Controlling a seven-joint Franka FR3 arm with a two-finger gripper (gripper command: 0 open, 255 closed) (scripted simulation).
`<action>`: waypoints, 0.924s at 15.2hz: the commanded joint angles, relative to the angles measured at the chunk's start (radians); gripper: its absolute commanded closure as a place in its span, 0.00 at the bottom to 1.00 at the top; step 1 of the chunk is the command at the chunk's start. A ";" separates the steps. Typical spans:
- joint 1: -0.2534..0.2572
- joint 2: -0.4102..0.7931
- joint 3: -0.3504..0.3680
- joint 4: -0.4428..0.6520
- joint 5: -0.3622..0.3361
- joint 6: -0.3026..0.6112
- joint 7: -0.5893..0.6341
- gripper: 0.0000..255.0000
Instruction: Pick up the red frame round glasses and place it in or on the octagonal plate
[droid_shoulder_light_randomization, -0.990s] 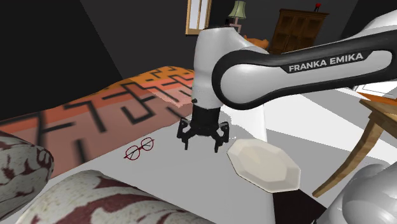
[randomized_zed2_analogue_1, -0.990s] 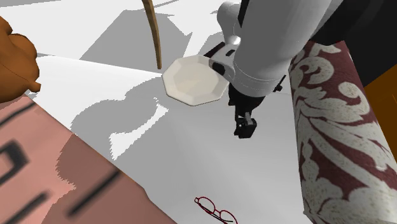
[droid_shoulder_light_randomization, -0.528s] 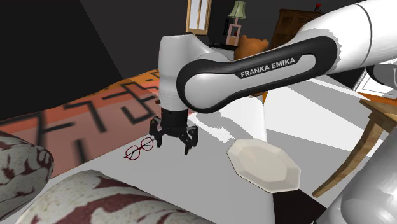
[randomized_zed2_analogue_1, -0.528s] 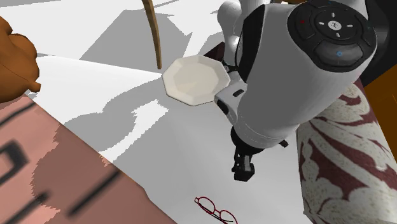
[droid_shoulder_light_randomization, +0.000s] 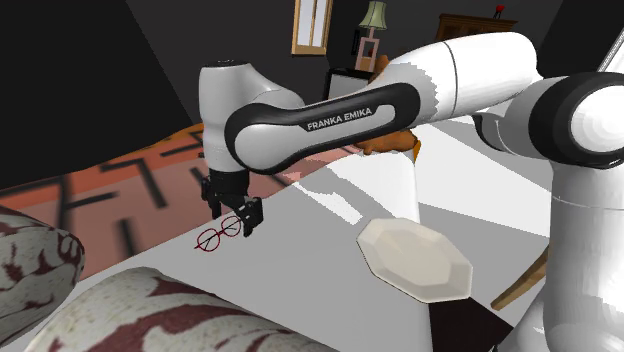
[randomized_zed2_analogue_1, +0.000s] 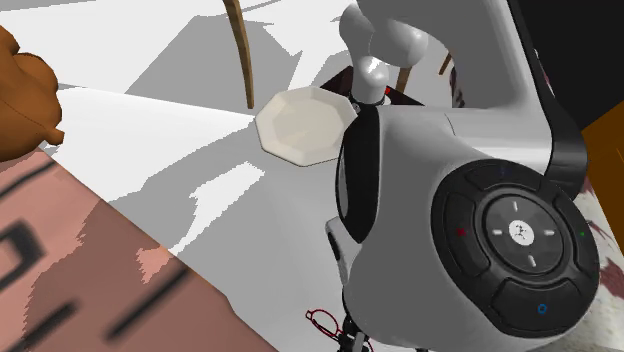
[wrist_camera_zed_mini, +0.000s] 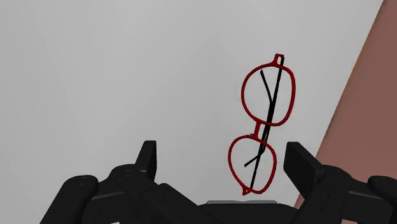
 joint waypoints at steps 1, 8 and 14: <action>0.047 0.081 -0.031 0.102 -0.045 -0.023 0.073 0.00; 0.056 0.122 -0.050 0.078 -0.070 0.037 0.095 0.00; 0.057 0.130 -0.054 0.069 -0.075 0.053 0.099 0.00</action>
